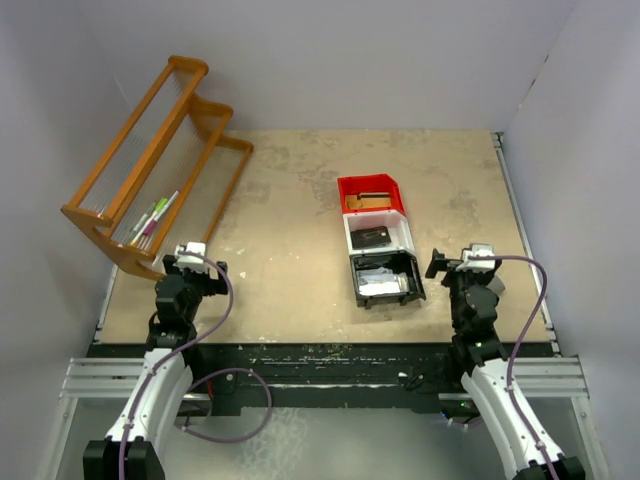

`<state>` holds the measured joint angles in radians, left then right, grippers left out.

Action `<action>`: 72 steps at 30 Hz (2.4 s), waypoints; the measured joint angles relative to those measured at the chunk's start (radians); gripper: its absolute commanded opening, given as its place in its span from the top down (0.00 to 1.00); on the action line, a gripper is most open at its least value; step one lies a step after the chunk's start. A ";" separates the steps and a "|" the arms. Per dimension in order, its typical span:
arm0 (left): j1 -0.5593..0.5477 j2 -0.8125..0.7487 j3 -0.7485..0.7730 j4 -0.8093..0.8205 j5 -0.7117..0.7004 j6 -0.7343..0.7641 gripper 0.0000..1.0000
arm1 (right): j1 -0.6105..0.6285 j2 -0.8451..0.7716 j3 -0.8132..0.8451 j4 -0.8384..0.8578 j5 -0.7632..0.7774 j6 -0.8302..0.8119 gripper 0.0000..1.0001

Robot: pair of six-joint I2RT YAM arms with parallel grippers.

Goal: Take the credit cards out of the card holder

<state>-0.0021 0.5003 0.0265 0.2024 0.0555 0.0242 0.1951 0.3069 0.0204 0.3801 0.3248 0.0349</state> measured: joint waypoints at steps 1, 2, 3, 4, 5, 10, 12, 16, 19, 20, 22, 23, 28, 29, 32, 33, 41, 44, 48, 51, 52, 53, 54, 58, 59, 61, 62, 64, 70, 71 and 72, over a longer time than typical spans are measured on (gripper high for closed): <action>0.000 0.001 0.000 0.000 0.005 0.003 0.01 | 0.000 0.002 0.000 -0.001 0.003 0.001 0.00; 0.000 0.004 0.002 -0.002 0.011 0.006 0.01 | 0.000 0.001 0.000 -0.003 0.011 0.002 0.00; 0.000 0.011 0.009 -0.009 0.020 0.011 0.01 | 0.000 -0.002 0.000 -0.003 0.033 0.006 0.00; 0.000 0.031 0.031 -0.030 0.029 0.016 0.01 | 0.000 0.000 0.005 -0.009 0.056 0.009 0.00; 0.000 0.069 0.079 -0.070 0.042 0.022 0.01 | 0.000 0.010 0.018 -0.024 0.074 0.012 0.00; 0.000 0.335 0.475 -0.268 0.095 0.114 0.01 | 0.000 0.223 0.318 -0.225 0.196 0.174 0.00; 0.000 0.436 0.652 -0.356 0.115 0.161 0.01 | 0.000 0.304 0.458 -0.304 0.233 0.278 0.00; 0.002 0.563 0.889 -0.517 0.152 0.227 0.01 | 0.000 0.455 0.713 -0.441 0.234 0.492 0.00; 0.002 0.567 0.945 -0.649 0.211 0.258 0.01 | -0.001 0.520 0.759 -0.434 0.123 0.504 0.00; 0.002 0.561 0.959 -0.705 0.244 0.270 0.01 | -0.001 0.538 0.753 -0.416 0.058 0.489 0.00; 0.002 0.549 0.978 -0.776 0.289 0.287 0.01 | 0.002 0.571 0.726 -0.369 -0.060 0.455 0.00; 0.002 0.541 0.988 -0.816 0.315 0.298 0.01 | 0.009 0.585 0.707 -0.343 -0.116 0.431 0.00; 0.002 0.515 1.024 -0.943 0.397 0.347 0.01 | 0.169 0.703 0.695 -0.308 -0.252 0.252 0.00; 0.002 0.515 1.029 -0.958 0.405 0.356 0.01 | 0.222 0.744 0.713 -0.322 -0.267 0.206 0.01; 0.002 0.514 1.040 -1.003 0.423 0.367 0.01 | 0.344 0.871 0.784 -0.363 -0.316 0.076 0.03; 0.002 0.514 1.044 -1.014 0.428 0.369 0.01 | 0.372 0.906 0.805 -0.380 -0.327 0.042 0.03; 0.002 0.480 1.117 -1.086 0.466 0.380 0.01 | 0.433 0.969 0.837 -0.490 -0.343 -0.159 0.14; 0.002 0.462 1.128 -1.101 0.469 0.380 0.01 | 0.433 0.990 0.874 -0.549 -0.314 -0.226 0.19; 0.002 0.466 1.137 -1.121 0.469 0.380 0.01 | 0.437 1.065 0.927 -0.603 -0.265 -0.292 0.19; 0.002 0.470 1.155 -1.136 0.469 0.380 0.01 | 0.439 1.082 0.927 -0.641 -0.262 -0.320 0.20; 0.002 0.471 1.164 -1.140 0.470 0.379 0.01 | 0.439 1.082 0.927 -0.650 -0.264 -0.330 0.20; 0.002 0.472 1.176 -1.146 0.473 0.379 0.01 | 0.440 1.081 0.927 -0.657 -0.264 -0.337 0.21; 0.002 0.474 1.188 -1.149 0.475 0.379 0.01 | 0.440 1.082 0.927 -0.664 -0.266 -0.346 0.22; 0.002 0.480 1.226 -1.155 0.489 0.377 0.01 | 0.447 1.107 0.927 -0.687 -0.266 -0.377 0.23; 0.002 0.480 1.229 -1.154 0.492 0.377 0.01 | 0.449 1.116 0.927 -0.689 -0.266 -0.383 0.26; 0.002 0.480 1.233 -1.155 0.494 0.376 0.01 | 0.453 1.140 0.928 -0.689 -0.266 -0.396 0.30; 0.002 0.480 1.233 -1.157 0.495 0.376 0.01 | 0.455 1.155 0.929 -0.689 -0.266 -0.402 0.32; 0.002 0.480 1.234 -1.164 0.496 0.376 0.01 | 0.457 1.183 0.930 -0.684 -0.265 -0.412 0.40; 0.002 0.479 1.234 -1.172 0.495 0.376 0.01 | 0.461 1.263 0.989 -0.672 -0.268 -0.443 0.74; 0.002 0.478 1.234 -1.173 0.495 0.377 0.01 | 0.463 1.276 1.002 -0.666 -0.275 -0.446 0.78; 0.002 0.477 1.235 -1.175 0.495 0.377 0.01 | 0.465 1.285 1.012 -0.661 -0.282 -0.447 0.80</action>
<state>0.0002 0.9775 1.2617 -0.9730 0.5507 0.4015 0.6605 1.5917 1.0328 -0.2813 0.0433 -0.4122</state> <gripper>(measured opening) 0.992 0.331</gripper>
